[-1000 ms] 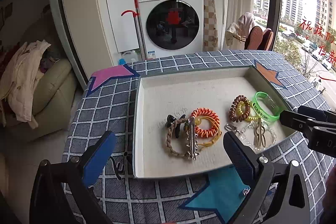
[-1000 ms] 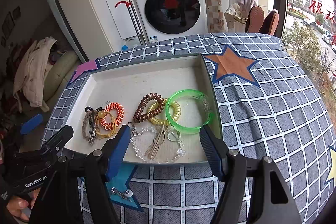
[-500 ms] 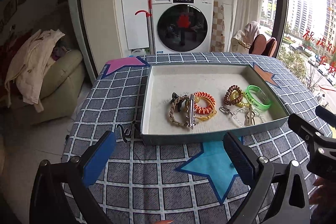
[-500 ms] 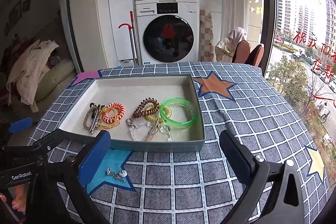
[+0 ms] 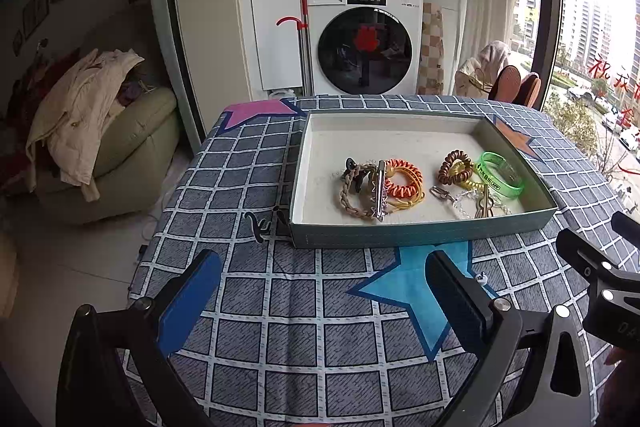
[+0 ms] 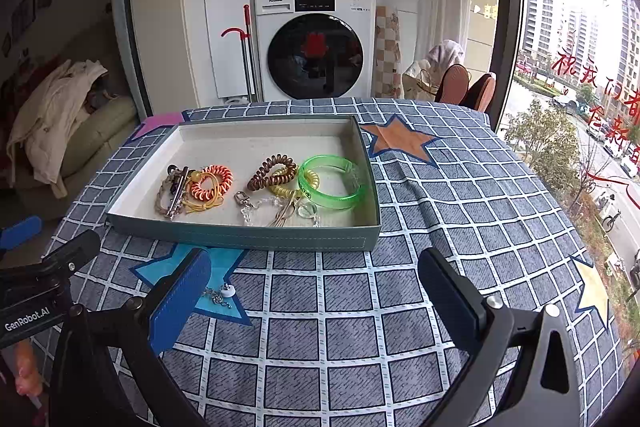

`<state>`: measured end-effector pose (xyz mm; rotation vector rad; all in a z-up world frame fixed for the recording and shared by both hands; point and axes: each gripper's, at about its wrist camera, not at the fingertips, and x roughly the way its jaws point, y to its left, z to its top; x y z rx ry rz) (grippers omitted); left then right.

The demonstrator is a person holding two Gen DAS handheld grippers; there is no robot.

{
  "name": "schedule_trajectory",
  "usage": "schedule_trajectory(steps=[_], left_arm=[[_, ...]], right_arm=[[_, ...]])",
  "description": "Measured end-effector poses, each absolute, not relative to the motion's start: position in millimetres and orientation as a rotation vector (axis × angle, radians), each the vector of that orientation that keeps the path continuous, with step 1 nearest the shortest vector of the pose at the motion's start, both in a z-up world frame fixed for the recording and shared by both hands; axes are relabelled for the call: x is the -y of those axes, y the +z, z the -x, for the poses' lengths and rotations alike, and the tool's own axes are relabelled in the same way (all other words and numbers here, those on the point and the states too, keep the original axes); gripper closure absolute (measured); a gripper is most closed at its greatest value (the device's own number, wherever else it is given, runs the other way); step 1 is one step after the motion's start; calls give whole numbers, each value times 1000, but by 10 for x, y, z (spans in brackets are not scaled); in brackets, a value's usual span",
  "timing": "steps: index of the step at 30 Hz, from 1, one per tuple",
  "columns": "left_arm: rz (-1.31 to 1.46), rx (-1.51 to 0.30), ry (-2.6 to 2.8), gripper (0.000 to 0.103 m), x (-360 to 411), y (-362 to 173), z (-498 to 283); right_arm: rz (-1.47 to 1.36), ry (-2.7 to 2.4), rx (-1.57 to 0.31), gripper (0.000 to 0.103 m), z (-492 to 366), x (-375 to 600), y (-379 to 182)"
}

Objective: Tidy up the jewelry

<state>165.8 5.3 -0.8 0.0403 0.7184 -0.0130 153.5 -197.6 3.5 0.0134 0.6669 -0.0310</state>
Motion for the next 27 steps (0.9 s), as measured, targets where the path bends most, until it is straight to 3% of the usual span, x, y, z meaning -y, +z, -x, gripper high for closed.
schedule_trajectory(steps=[27], left_arm=[[-49, -724, -15, 0, -5, 17, -1617]], right_arm=[[-18, -27, -659, 0, -1509, 1973, 133]])
